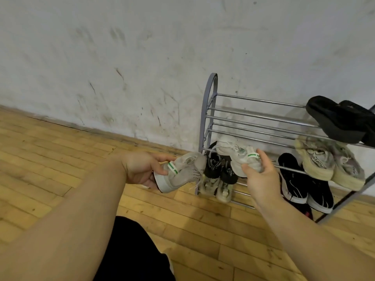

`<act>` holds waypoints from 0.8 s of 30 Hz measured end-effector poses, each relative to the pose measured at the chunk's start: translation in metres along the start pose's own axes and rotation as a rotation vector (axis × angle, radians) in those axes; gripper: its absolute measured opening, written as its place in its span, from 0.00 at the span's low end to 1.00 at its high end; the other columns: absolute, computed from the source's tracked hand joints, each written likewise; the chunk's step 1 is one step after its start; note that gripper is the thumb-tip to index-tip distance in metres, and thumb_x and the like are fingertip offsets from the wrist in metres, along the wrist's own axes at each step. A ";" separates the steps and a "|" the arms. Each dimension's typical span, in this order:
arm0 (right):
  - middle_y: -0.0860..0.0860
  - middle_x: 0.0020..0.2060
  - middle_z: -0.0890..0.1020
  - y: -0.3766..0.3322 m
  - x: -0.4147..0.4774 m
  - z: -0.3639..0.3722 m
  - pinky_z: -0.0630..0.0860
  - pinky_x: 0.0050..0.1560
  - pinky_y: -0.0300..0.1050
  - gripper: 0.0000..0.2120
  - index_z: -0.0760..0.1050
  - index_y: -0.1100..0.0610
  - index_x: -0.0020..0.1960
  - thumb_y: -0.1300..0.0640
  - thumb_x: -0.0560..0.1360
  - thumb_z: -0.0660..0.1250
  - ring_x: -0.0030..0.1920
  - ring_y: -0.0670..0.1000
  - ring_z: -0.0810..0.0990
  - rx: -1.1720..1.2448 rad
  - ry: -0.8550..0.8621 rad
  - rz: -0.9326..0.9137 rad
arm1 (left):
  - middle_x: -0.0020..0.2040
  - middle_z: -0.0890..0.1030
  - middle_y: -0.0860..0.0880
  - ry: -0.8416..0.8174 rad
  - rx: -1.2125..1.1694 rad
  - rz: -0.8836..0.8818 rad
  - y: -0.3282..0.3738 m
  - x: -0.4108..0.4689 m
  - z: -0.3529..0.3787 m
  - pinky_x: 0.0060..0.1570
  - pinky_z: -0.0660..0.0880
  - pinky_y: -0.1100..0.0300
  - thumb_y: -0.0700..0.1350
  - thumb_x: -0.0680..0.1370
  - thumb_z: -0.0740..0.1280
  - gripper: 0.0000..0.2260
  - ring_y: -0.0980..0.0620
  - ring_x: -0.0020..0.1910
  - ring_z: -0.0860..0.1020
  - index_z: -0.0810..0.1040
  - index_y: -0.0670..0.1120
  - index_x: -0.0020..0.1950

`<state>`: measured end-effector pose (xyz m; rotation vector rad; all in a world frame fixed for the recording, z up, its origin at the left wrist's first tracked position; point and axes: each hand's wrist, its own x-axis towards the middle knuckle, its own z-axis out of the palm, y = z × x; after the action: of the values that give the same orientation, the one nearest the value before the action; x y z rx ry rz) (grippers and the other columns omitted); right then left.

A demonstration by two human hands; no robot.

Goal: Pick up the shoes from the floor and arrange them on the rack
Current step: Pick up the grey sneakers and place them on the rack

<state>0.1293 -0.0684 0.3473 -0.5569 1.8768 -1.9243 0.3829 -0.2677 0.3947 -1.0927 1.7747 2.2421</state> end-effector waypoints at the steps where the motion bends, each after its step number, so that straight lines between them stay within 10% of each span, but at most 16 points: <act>1: 0.42 0.58 0.78 0.004 0.005 0.008 0.73 0.38 0.22 0.30 0.69 0.49 0.76 0.67 0.78 0.70 0.45 0.32 0.78 -0.024 0.041 -0.011 | 0.67 0.80 0.41 0.016 -0.011 0.018 0.003 0.004 0.002 0.59 0.78 0.41 0.32 0.74 0.68 0.28 0.37 0.64 0.79 0.76 0.51 0.71; 7: 0.47 0.65 0.78 0.028 0.055 0.062 0.79 0.61 0.47 0.31 0.69 0.45 0.76 0.64 0.77 0.70 0.59 0.50 0.80 -0.021 0.158 0.006 | 0.66 0.81 0.43 -0.036 -0.107 0.117 0.012 0.022 0.003 0.58 0.78 0.44 0.30 0.75 0.65 0.28 0.40 0.62 0.80 0.75 0.51 0.72; 10: 0.48 0.63 0.79 0.037 0.082 0.085 0.79 0.53 0.41 0.30 0.70 0.44 0.75 0.64 0.77 0.70 0.55 0.47 0.81 0.048 0.215 0.014 | 0.63 0.82 0.44 -0.050 -0.109 0.133 0.013 0.023 -0.003 0.44 0.81 0.52 0.30 0.75 0.66 0.28 0.44 0.53 0.84 0.74 0.51 0.73; 13: 0.47 0.62 0.77 0.045 0.112 0.103 0.75 0.47 0.34 0.30 0.69 0.44 0.75 0.63 0.77 0.70 0.55 0.46 0.80 0.091 0.247 0.019 | 0.68 0.79 0.41 -0.054 -0.117 0.139 0.009 0.022 -0.018 0.63 0.76 0.40 0.33 0.72 0.68 0.30 0.36 0.66 0.78 0.75 0.51 0.73; 19: 0.49 0.71 0.73 0.083 0.128 0.123 0.74 0.67 0.50 0.36 0.61 0.43 0.80 0.50 0.76 0.74 0.69 0.52 0.74 -0.289 0.039 -0.054 | 0.71 0.77 0.41 -0.112 -0.079 0.149 0.008 0.018 -0.032 0.69 0.71 0.41 0.34 0.72 0.68 0.27 0.36 0.71 0.74 0.79 0.54 0.69; 24: 0.41 0.64 0.79 0.087 0.130 0.107 0.75 0.62 0.47 0.33 0.63 0.40 0.78 0.49 0.77 0.72 0.63 0.46 0.77 -0.412 -0.121 -0.083 | 0.69 0.79 0.42 -0.080 -0.087 0.118 0.008 0.017 -0.036 0.60 0.79 0.46 0.33 0.72 0.68 0.28 0.38 0.67 0.78 0.79 0.53 0.69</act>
<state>0.0772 -0.2303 0.2637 -0.8650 2.2089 -1.5112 0.3836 -0.3076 0.3888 -0.9209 1.7692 2.4153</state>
